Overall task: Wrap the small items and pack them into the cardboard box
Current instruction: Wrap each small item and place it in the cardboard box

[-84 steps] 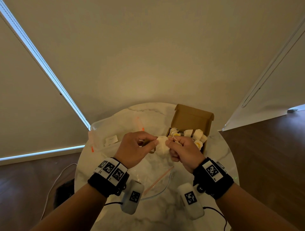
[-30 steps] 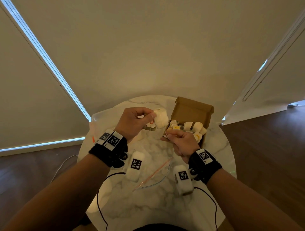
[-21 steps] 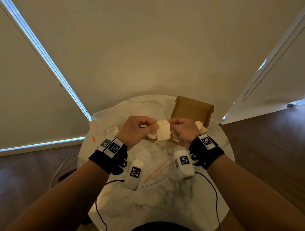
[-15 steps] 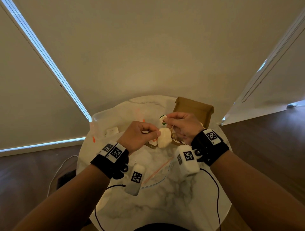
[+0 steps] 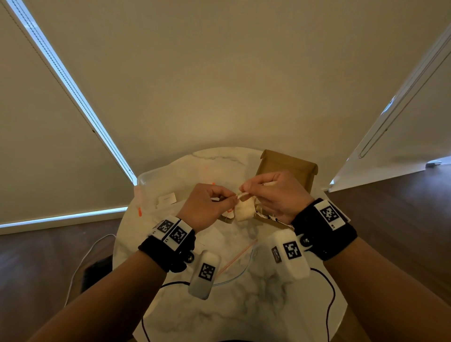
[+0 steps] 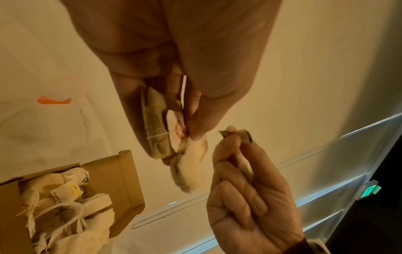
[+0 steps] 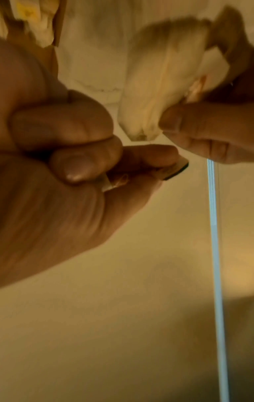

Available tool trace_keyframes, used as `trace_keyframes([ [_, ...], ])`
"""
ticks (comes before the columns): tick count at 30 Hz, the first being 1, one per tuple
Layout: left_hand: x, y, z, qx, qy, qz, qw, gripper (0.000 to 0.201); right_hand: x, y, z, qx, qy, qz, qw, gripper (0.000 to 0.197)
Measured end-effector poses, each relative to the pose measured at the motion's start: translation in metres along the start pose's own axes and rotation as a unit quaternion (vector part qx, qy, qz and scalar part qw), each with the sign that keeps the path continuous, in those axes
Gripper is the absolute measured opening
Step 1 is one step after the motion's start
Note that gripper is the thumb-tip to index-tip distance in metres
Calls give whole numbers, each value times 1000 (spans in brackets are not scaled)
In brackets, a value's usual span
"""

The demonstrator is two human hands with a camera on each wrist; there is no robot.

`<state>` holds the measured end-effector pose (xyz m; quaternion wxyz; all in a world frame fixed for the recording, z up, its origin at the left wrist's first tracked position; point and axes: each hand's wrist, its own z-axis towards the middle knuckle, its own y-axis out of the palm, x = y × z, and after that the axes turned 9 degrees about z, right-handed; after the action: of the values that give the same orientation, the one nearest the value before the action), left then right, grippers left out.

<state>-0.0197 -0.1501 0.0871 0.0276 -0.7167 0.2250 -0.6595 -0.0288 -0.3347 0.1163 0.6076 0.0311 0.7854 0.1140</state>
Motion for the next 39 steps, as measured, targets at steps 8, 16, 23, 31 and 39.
trace_keyframes([
  [8,2,-2,2,8,10,12,1000,8,-1,-10,-9,24,-115,-361,925,24],
  [16,3,-3,1,7,17,24,1000,7,3,-14,-4,51,-134,-360,922,23],
  [23,5,-3,2,9,12,31,999,8,4,-12,-3,38,-138,-329,934,19],
  [31,9,-1,0,16,43,49,998,7,10,-12,-3,56,-171,-310,933,6],
  [39,5,-2,-3,30,75,13,997,19,13,-16,-3,79,-150,-229,959,9],
])
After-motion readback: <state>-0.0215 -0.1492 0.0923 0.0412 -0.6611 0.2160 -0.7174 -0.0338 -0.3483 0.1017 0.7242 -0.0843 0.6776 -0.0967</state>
